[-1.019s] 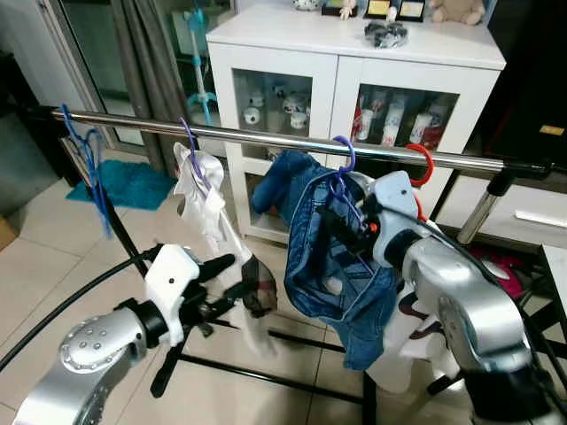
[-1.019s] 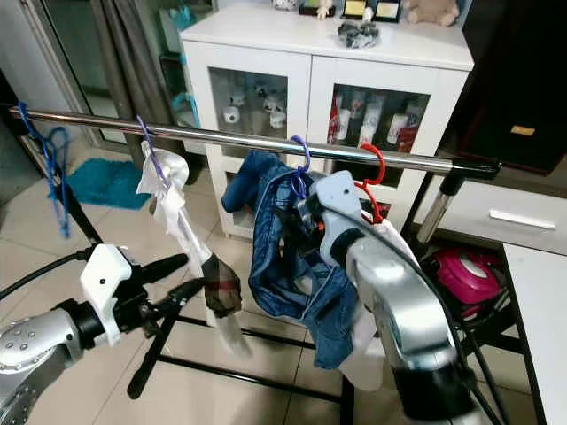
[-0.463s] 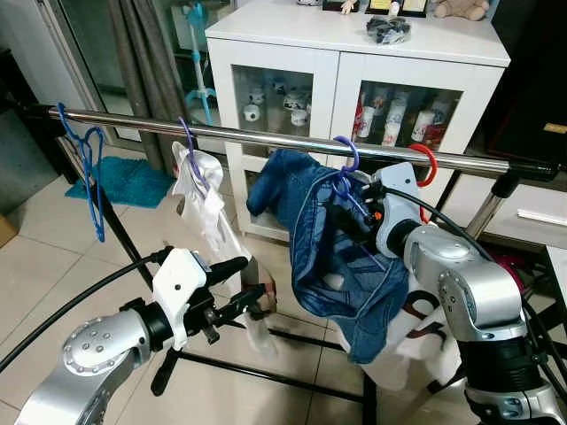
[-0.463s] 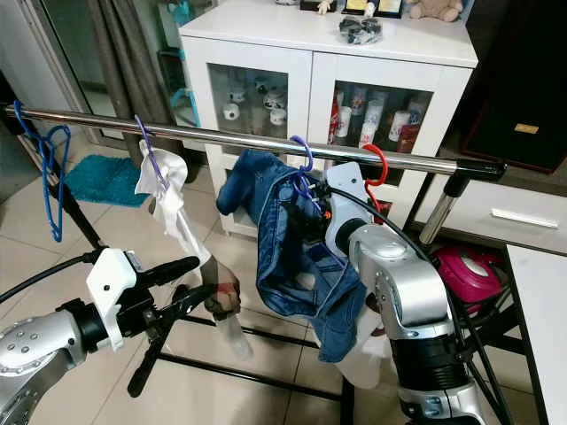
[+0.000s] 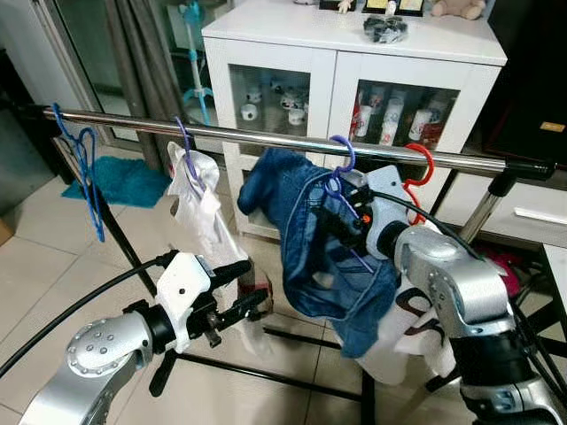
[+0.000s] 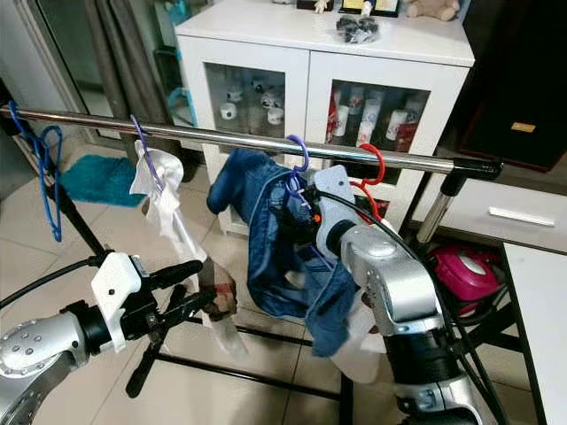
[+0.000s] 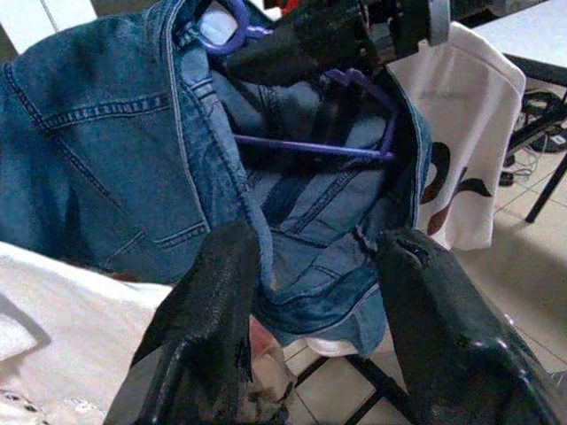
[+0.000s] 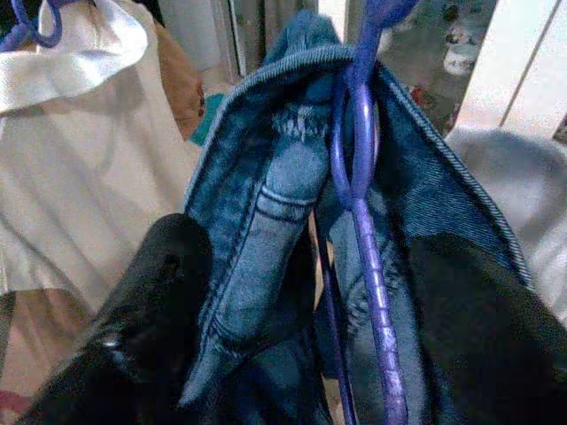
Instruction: Hang hanger
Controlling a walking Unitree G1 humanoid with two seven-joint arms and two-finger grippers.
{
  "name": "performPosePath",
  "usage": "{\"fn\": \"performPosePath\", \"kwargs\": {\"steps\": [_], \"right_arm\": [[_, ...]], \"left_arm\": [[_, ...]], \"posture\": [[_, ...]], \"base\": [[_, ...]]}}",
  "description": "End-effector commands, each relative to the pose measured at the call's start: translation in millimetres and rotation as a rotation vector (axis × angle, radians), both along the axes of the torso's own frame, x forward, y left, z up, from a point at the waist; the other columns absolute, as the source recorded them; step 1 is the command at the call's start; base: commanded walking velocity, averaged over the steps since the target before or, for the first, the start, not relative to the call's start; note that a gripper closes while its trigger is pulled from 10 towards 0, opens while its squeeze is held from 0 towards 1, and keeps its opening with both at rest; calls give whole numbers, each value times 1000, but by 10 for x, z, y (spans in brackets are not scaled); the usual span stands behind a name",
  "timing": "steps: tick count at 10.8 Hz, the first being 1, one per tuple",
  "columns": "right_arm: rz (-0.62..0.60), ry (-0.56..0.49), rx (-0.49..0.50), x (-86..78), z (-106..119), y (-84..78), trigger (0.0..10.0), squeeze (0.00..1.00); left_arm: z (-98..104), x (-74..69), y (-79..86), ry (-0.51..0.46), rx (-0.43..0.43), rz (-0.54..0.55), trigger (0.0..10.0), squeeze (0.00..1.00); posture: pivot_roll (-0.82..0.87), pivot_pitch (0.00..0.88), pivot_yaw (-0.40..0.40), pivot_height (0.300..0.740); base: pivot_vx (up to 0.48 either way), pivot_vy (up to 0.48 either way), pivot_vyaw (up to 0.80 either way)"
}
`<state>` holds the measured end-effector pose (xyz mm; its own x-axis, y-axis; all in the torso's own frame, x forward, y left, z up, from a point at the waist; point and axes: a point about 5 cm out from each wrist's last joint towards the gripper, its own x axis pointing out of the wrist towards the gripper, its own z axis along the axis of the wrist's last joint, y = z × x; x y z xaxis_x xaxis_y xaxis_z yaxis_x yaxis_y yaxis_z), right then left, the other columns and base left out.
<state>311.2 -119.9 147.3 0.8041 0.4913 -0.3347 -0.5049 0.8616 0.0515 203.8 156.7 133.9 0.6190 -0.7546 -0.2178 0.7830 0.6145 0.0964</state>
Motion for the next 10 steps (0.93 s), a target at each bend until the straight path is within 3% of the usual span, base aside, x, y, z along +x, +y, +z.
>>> {"fn": "performPosePath", "kwargs": {"steps": [1, 6, 10], "right_arm": [[28, -22, -11, 41, 47, 55, 3804, 0], [51, -36, -17, 105, 77, 67, 0, 0], [53, -38, -8, 108, 86, 77, 0, 0]], "left_arm": [[-12, 11, 20, -3, 20, 0, 10000, 0], [-19, 12, 17, -15, 25, 16, 10000, 0], [-6, 22, 38, -20, 29, 27, 10000, 0]], "posture": [[-77, 0, 23, 740], [-74, 0, 13, 740], [-76, 0, 21, 740]], "base": [[0, 0, 0], [0, 0, 0], [0, 0, 0]]}}
